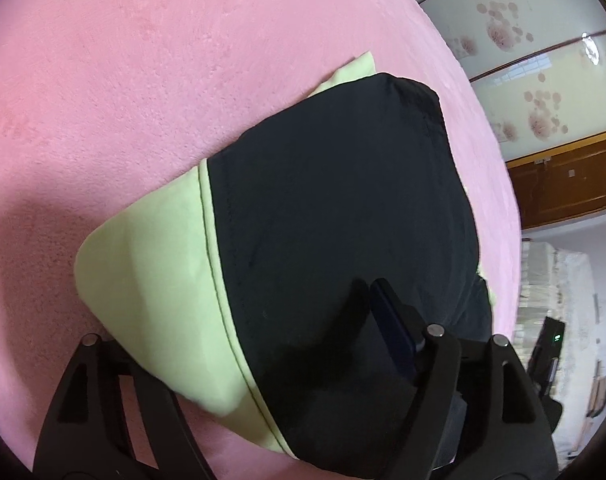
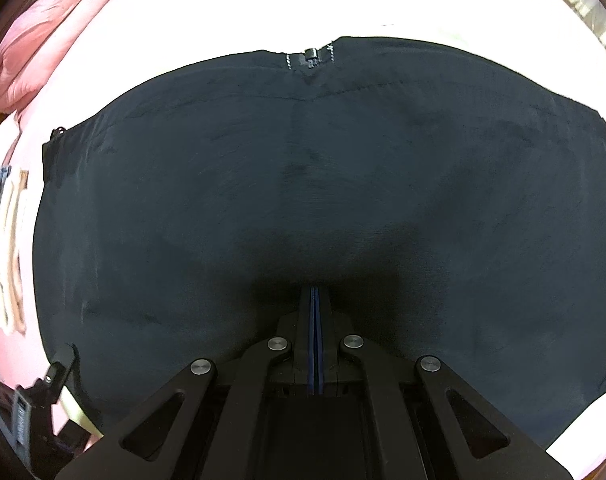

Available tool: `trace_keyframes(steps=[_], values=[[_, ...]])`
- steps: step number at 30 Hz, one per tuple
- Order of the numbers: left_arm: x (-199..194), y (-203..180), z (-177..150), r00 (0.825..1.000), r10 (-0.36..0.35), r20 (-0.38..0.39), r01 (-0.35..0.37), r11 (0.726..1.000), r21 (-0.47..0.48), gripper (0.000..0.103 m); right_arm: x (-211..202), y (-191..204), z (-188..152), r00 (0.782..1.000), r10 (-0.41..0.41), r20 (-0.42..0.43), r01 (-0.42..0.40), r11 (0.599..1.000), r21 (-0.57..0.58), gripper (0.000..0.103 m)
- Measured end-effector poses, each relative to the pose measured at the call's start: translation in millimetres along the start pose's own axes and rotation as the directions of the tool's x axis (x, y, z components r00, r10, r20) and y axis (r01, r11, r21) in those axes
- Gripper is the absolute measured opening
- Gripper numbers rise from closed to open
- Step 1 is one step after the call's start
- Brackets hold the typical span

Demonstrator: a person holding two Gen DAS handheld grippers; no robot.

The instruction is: Fold large clothes

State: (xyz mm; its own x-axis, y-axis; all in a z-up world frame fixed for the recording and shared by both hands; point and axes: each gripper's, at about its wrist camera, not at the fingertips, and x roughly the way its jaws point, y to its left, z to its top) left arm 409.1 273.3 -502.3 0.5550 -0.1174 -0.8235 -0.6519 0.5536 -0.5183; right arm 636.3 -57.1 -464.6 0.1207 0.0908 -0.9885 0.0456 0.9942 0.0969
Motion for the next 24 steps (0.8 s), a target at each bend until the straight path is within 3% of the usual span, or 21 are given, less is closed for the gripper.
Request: trace_keyframes(steps=[1,3,7,12,17,24], values=[[-2.0,-4.1,-1.4,0.999,0.038,0.013,-0.038,0.999,0.014,0.061,-0.2,-2.1,1.6,1.000,0.002,-0.004,-0.002,1.000,0.001,0.000],[-9.8,-13.8,-5.1,0.991,0.115,0.062,-0.118,0.992,0.043,0.038,-0.8,-5.7,4.6,1.000,0.004,-0.008,-0.004,1.000,-0.002,0.000],[-30.6,-52.4,-22.2,0.957,0.200,0.212,-0.241,0.952,0.190,0.022,-2.9,-11.3,8.4,1.000,0.001,-0.008,-0.001,1.000,-0.008,0.000],[-46.2,-96.8,-41.0,0.940,0.123,0.317,-0.244,0.893,0.378,0.008,-8.5,-23.6,2.4,1.000,-0.012,0.001,0.012,1.000,-0.005,0.000],[-58.3,-122.9,-48.3,0.954,0.007,0.300,-0.158,0.861,0.484,0.007,-12.7,-25.2,-1.4,0.999,-0.037,0.018,0.038,0.999,-0.018,0.000],[-75.5,-138.8,-57.3,0.954,-0.039,0.296,-0.142,0.813,0.564,0.005,-11.2,-17.5,-14.9,0.996,-0.078,0.048,0.079,0.996,-0.028,0.000]])
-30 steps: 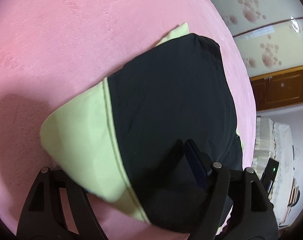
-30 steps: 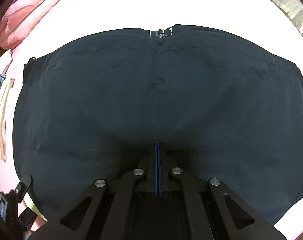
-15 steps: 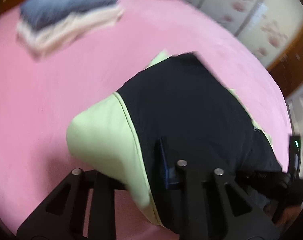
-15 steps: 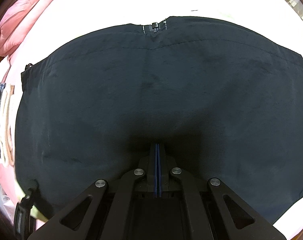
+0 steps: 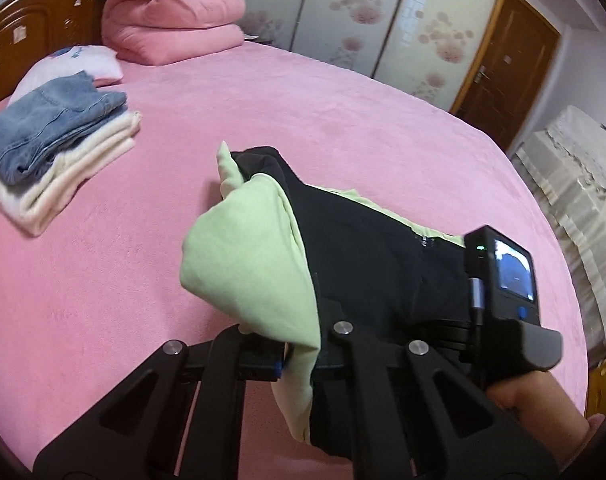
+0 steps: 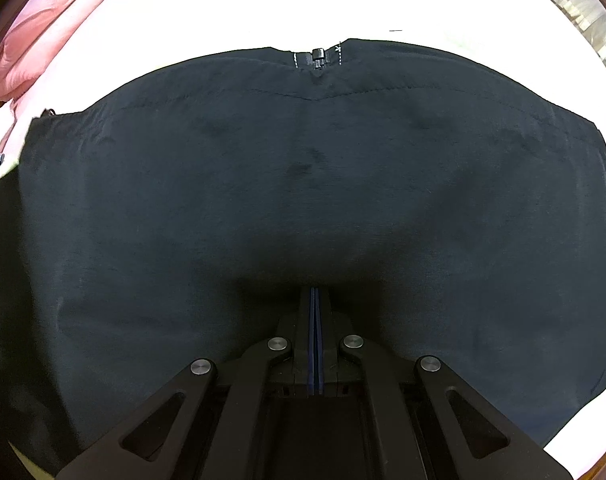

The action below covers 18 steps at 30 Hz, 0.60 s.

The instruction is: Fold large clothes

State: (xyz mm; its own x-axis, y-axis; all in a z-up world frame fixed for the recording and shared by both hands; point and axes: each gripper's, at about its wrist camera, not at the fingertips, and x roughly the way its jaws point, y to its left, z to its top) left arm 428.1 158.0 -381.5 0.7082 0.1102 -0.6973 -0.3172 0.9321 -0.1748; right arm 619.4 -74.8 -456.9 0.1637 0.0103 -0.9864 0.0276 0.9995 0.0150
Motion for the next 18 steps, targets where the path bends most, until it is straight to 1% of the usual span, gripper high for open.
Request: trace_keyframes(steps=[4,6,11,15,18], values=[[-10.8,-9.6,2.8,0.999,-0.044,0.010,0.043,0.998,0.051,0.005,0.4,7.7,-7.9,0.999,-0.031,0.026,0.032,0.999,-0.024,0.000],[-15.1,-15.8,2.5,0.999,-0.050,0.009,0.049,0.996,0.077,0.005,-1.2,10.6,-10.8,0.999,-0.038,0.035,0.039,0.999,-0.024,0.000],[-21.1,-19.5,1.4,0.998,-0.070,-0.005,0.070,0.992,0.101,0.005,-2.3,15.2,-23.0,0.997,-0.030,0.073,0.030,1.000,0.006,0.000],[-30.0,-22.6,-3.1,0.997,-0.069,0.017,0.065,0.987,0.147,0.004,-0.9,17.2,-28.7,0.995,-0.022,0.099,0.022,1.000,0.001,0.000],[-40.7,-36.7,-10.5,0.997,-0.046,0.056,0.033,0.975,0.221,0.003,0.6,15.9,-34.5,0.993,-0.006,0.120,0.007,1.000,-0.011,0.000]])
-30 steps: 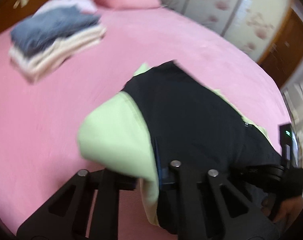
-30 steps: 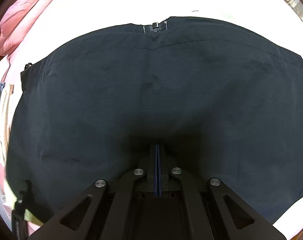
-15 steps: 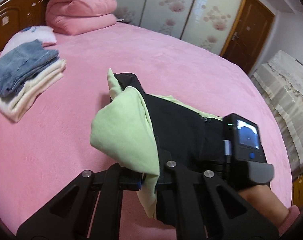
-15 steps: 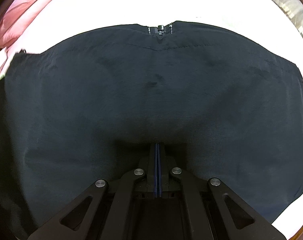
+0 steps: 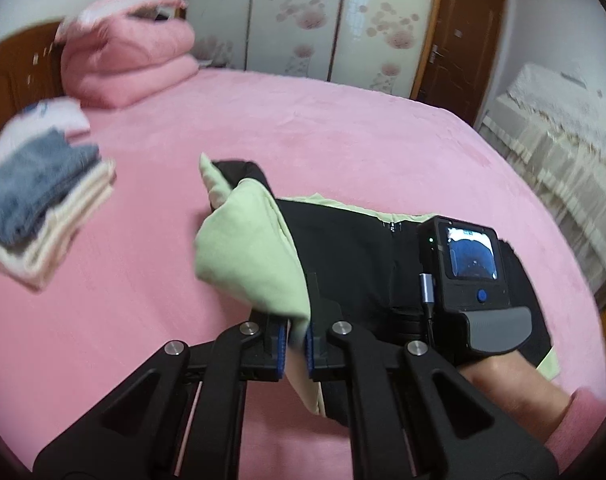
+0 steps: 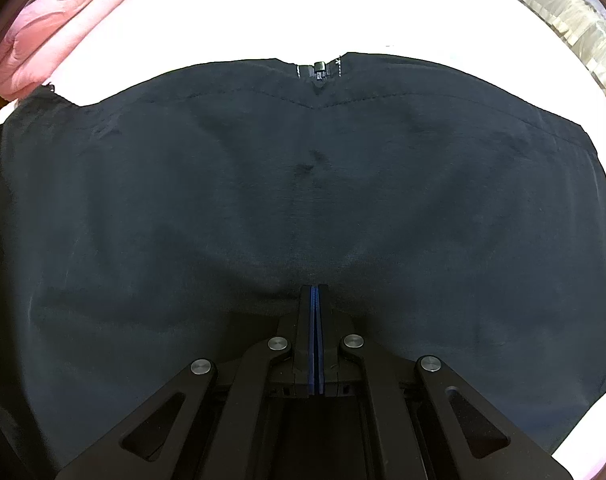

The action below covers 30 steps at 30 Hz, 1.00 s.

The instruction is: Fold large clothes

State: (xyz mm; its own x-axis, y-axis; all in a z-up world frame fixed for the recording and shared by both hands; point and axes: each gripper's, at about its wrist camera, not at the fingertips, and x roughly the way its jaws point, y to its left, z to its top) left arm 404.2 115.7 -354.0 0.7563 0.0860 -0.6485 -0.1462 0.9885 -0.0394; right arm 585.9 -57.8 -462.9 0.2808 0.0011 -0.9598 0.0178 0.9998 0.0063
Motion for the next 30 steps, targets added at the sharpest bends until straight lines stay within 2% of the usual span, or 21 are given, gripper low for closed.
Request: trace_keyframes(steps=[3,6,7,9,11,13,14,15,17,19,21,22,23,25,26,27,30], values=[[-5.5,-20.9,-3.1,0.999,0.033,0.019,-0.034,0.998,0.053,0.003,-2.4,-1.9,-4.5,1.000,0.026,0.008,-0.026,1.000,-0.018,0.000],[6.8,-34.9,-5.3,0.993,0.119,-0.016,-0.117,0.989,0.086,0.003,-9.3,-11.3,-6.6,0.998,0.064,0.003,-0.064,0.996,-0.068,0.000],[16.9,-33.6,-4.3,0.987,0.141,-0.077,-0.137,0.989,0.059,0.003,-9.7,-13.6,-6.6,0.997,0.074,-0.003,-0.074,0.993,-0.093,0.000],[30.0,-18.7,-2.7,0.975,0.130,-0.182,-0.140,0.989,-0.043,0.004,-11.9,-13.9,-10.3,0.996,0.084,-0.008,-0.084,0.985,-0.150,0.000],[32.3,1.4,-2.8,0.962,0.117,-0.246,-0.158,0.975,-0.157,0.005,-14.6,-11.2,-13.0,0.997,0.082,-0.012,-0.082,0.971,-0.225,0.000],[27.7,22.6,-7.3,0.954,0.080,-0.289,-0.155,0.956,-0.248,0.023,-16.8,-10.0,-15.2,0.997,0.078,-0.020,-0.080,0.963,-0.257,0.000],[25.7,30.5,-10.7,0.949,0.053,-0.311,-0.142,0.952,-0.273,0.048,-18.9,-9.1,-16.4,0.997,0.077,-0.025,-0.081,0.963,-0.255,0.000],[23.6,38.7,-15.6,0.943,0.025,-0.331,-0.130,0.945,-0.300,0.064,-19.2,-9.9,-17.1,0.997,0.077,-0.031,-0.082,0.965,-0.249,0.000],[20.1,56.4,-32.4,0.930,-0.029,-0.367,-0.108,0.931,-0.348,0.067,-21.1,-10.5,-19.8,0.997,0.069,-0.034,-0.075,0.967,-0.244,0.000],[20.7,73.8,-51.3,0.908,-0.051,-0.415,-0.115,0.924,-0.365,0.067,-22.8,-10.3,-20.7,0.998,0.063,-0.026,-0.067,0.967,-0.244,0.000],[21.3,91.5,-71.8,0.897,-0.046,-0.440,-0.143,0.911,-0.386,0.067,-25.6,-8.1,-24.5,0.998,0.057,-0.009,-0.057,0.966,-0.252,0.000],[24.0,103.5,-81.2,0.894,-0.051,-0.444,-0.153,0.898,-0.412,0.067,-29.6,-5.2,-28.6,0.998,0.055,0.002,-0.053,0.965,-0.258,0.000],[26.3,113.7,-90.9,0.895,-0.085,-0.438,-0.141,0.877,-0.460,0.067,-31.9,-5.1,-32.5,0.998,0.057,0.014,-0.051,0.963,-0.264,0.000],[32.5,132.4,-106.3,0.898,-0.173,-0.405,-0.098,0.817,-0.568,0.067,-32.1,-6.2,-20.9,0.998,0.067,0.017,-0.060,0.962,-0.265,0.000],[34.3,136.9,-110.4,0.902,-0.197,-0.385,-0.082,0.797,-0.598,0.067,-33.0,-8.2,-21.7,0.997,0.075,0.013,-0.069,0.965,-0.254,0.000],[36.6,142.7,-115.6,0.913,-0.232,-0.337,-0.042,0.765,-0.643,0.067,-33.5,-10.1,-22.7,0.997,0.083,0.006,-0.079,0.968,-0.240,0.000],[42.5,151.2,-117.8,0.934,-0.272,-0.230,0.035,0.713,-0.701,0.067,-35.3,-13.3,-22.9,0.995,0.098,-0.010,-0.098,0.973,-0.207,0.000]])
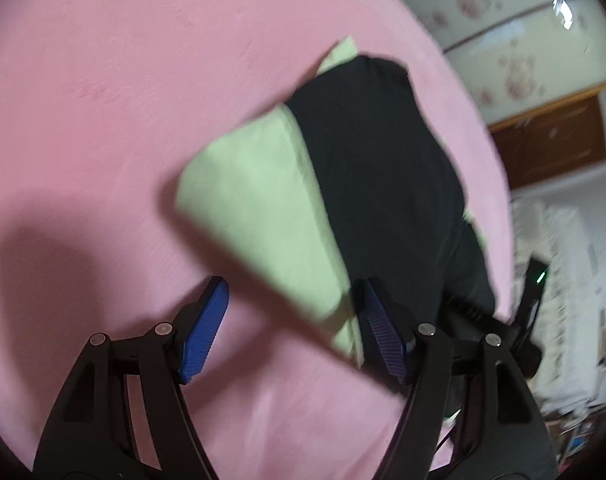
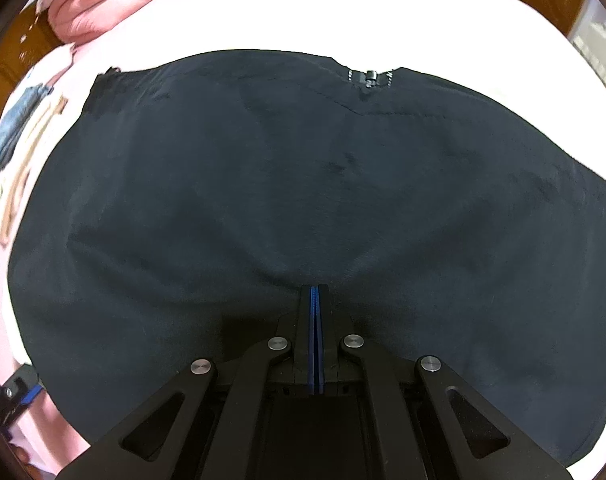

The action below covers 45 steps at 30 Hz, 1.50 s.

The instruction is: Fold large clothes

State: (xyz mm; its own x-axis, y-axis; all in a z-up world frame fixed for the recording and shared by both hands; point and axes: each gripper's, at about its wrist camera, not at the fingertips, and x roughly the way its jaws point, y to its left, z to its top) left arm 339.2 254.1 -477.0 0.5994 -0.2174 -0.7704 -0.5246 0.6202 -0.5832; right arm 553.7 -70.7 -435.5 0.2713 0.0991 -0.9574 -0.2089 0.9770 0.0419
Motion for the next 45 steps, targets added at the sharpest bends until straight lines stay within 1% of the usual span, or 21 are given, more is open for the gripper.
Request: trace_keyframes(steps=[3,5,6,9,11,12,13,17,22,24,26,28,29,30,31,33,35,38,40,43,45], values=[[7.9,0.4,12.0,0.997,-0.051,0.049,0.052,0.999,-0.016,0.067,-1.3,-0.1,0.0,1.000,-0.007,-0.001,0.007,1.000,0.004,0.000],[13.1,0.0,26.9,0.997,-0.027,0.078,0.030,0.999,-0.033,0.066,-2.4,2.8,-1.5,1.000,-0.021,0.002,0.021,1.000,-0.004,0.000],[15.1,0.1,34.0,0.995,0.003,0.101,0.002,0.999,-0.044,0.058,-3.0,3.5,-1.3,1.000,-0.025,0.003,0.025,1.000,-0.004,0.000],[14.7,-17.1,42.3,0.971,0.186,0.148,-0.183,0.983,-0.035,0.042,-1.9,4.9,2.6,1.000,-0.016,0.012,0.016,1.000,0.007,0.000],[7.8,-45.1,35.2,0.941,0.246,0.231,-0.270,0.959,0.080,0.025,-1.7,0.0,1.9,0.999,0.012,0.031,-0.012,1.000,0.023,0.000],[1.5,-66.2,26.4,0.915,0.267,0.301,-0.327,0.930,0.169,0.018,-3.6,-3.3,-1.0,0.999,0.026,0.040,-0.028,0.999,0.033,0.000],[-3.8,-83.1,18.4,0.902,0.258,0.346,-0.349,0.908,0.232,0.016,-2.9,-9.0,-3.5,0.998,0.039,0.047,-0.041,0.998,0.042,0.000],[-32.1,-151.4,-12.4,0.885,0.129,0.447,-0.318,0.868,0.380,0.010,-7.3,-22.1,-9.3,0.992,0.109,0.070,-0.114,0.991,0.072,0.000],[-63.8,-244.0,-70.0,0.879,-0.061,0.473,-0.227,0.819,0.527,0.009,-16.8,-27.2,-17.9,0.985,0.143,0.097,-0.144,0.990,0.001,0.000],[-71.0,-279.8,-99.2,0.885,-0.126,0.448,-0.185,0.788,0.587,0.009,-20.1,-37.8,-21.4,0.975,0.202,0.097,-0.203,0.979,0.001,0.000],[-71.6,-311.1,-132.7,0.897,-0.169,0.408,-0.153,0.747,0.647,0.009,-21.0,-61.8,-24.5,0.946,0.316,0.079,-0.321,0.945,0.063,0.000],[-63.4,-340.2,-171.8,0.914,-0.203,0.352,-0.116,0.699,0.706,0.009,-18.1,-90.8,-28.3,0.894,0.443,0.062,-0.447,0.882,0.150,0.000],[-57.6,-351.0,-187.2,0.919,-0.209,0.334,-0.110,0.676,0.728,0.009,-14.5,-108.5,-32.1,0.857,0.513,0.052,-0.512,0.835,0.203,0.000],[-46.4,-365.1,-213.7,0.929,-0.211,0.304,-0.109,0.628,0.771,0.009,-9.5,-126.2,-37.5,0.819,0.573,0.042,-0.564,0.787,0.253,0.000],[-35.6,-376.7,-237.6,0.940,-0.209,0.271,-0.101,0.589,0.802,0.009,-5.8,-137.0,-41.9,0.796,0.604,0.037,-0.589,0.758,0.280,0.000],[-13.4,-390.9,-276.7,0.961,-0.180,0.209,-0.082,0.537,0.840,0.009,5.1,-164.8,-56.9,0.701,0.711,0.045,-0.681,0.650,0.337,0.000],[6.7,-397.5,-312.0,0.980,-0.120,0.158,-0.076,0.506,0.859,0.009,11.7,-180.1,-66.4,0.625,0.779,0.048,-0.744,0.576,0.339,0.000],[28.2,-395.5,-346.7,0.991,-0.046,0.126,-0.088,0.482,0.872,0.009,18.1,-194.5,-77.8,0.544,0.838,0.045,-0.800,0.502,0.329,0.000],[29.5,-392.9,-358.5,0.989,-0.037,0.146,-0.114,0.451,0.885,0.009,18.5,-197.6,-81.1,0.523,0.851,0.046,-0.815,0.484,0.318,0.000],[27.2,-389.4,-360.1,0.984,-0.028,0.177,-0.152,0.393,0.907,0.009,16.9,-197.3,-80.3,0.532,0.846,0.037,-0.804,0.491,0.335,0.000],[27.5,-390.7,-351.4,0.980,-0.031,0.194,-0.167,0.387,0.907,0.009,15.6,-197.6,-77.1,0.542,0.840,0.017,-0.781,0.496,0.380,0.000]])
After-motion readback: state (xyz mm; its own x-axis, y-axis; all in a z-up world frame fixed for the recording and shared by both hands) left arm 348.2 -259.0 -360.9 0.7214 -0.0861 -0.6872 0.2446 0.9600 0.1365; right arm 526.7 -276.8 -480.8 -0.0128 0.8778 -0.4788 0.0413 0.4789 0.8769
